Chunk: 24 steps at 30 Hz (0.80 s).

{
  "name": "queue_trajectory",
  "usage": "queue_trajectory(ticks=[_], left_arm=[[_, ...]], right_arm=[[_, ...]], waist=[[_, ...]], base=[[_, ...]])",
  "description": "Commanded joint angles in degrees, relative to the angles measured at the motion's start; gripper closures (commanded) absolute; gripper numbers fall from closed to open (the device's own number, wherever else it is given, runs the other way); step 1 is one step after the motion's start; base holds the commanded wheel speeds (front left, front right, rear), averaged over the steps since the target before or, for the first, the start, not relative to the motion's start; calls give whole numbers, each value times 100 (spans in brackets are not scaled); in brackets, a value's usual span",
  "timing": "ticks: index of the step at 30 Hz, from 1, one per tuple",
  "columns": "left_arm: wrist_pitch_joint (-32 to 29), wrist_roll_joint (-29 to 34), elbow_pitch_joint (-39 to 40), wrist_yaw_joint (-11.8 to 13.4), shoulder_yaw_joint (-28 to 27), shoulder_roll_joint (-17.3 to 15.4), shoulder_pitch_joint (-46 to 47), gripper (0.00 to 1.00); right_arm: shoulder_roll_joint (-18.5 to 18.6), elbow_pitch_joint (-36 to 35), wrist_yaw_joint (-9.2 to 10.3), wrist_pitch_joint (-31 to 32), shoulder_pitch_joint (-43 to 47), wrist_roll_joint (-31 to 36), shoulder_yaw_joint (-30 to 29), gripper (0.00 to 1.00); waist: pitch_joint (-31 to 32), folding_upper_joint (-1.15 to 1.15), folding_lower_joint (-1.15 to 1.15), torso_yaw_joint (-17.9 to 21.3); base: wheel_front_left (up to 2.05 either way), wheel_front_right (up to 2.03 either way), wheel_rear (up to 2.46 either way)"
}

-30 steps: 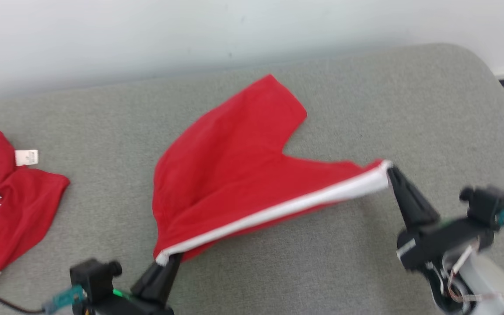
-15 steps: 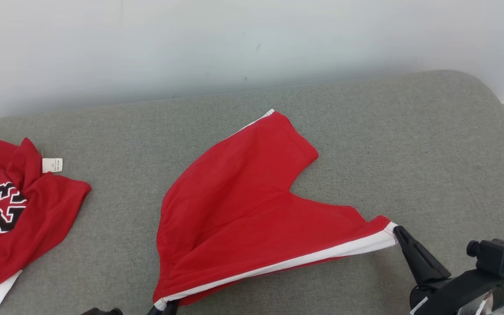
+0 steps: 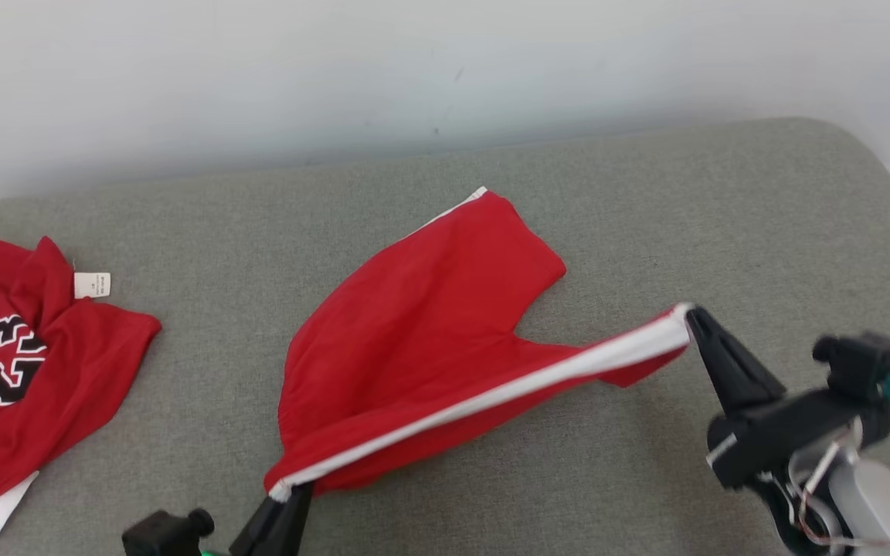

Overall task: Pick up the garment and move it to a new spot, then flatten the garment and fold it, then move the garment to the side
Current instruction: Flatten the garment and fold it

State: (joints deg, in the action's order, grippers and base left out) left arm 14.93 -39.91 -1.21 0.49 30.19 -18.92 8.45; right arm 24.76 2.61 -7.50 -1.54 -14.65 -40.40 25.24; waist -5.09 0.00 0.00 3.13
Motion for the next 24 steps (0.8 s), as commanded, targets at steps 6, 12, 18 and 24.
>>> queue_trajectory(ticks=[6,12,18,24], left_arm=[[-23,-129,-409,-237,-252,109,734,100],[-202,-260,-943,-447,-334,159,1551,100],[-313,-453,-1503,-604,-436,232,2384,100],[-372,-419,-1991,-718,-276,283,3064,100]], right_arm=[[-130,847,1,40,-1537,190,346,100],[-280,1806,1,44,-2791,57,744,100],[-566,3072,1,-55,-4136,-112,1292,100],[-765,4100,1,-174,-5122,-302,1819,100]], waist=[[-479,0,0,-176],[-949,0,0,-305],[-1452,0,0,-386],[-1857,0,0,-504]], base=[[0,0,0],[0,0,0],[0,0,0],[0,0,0]])
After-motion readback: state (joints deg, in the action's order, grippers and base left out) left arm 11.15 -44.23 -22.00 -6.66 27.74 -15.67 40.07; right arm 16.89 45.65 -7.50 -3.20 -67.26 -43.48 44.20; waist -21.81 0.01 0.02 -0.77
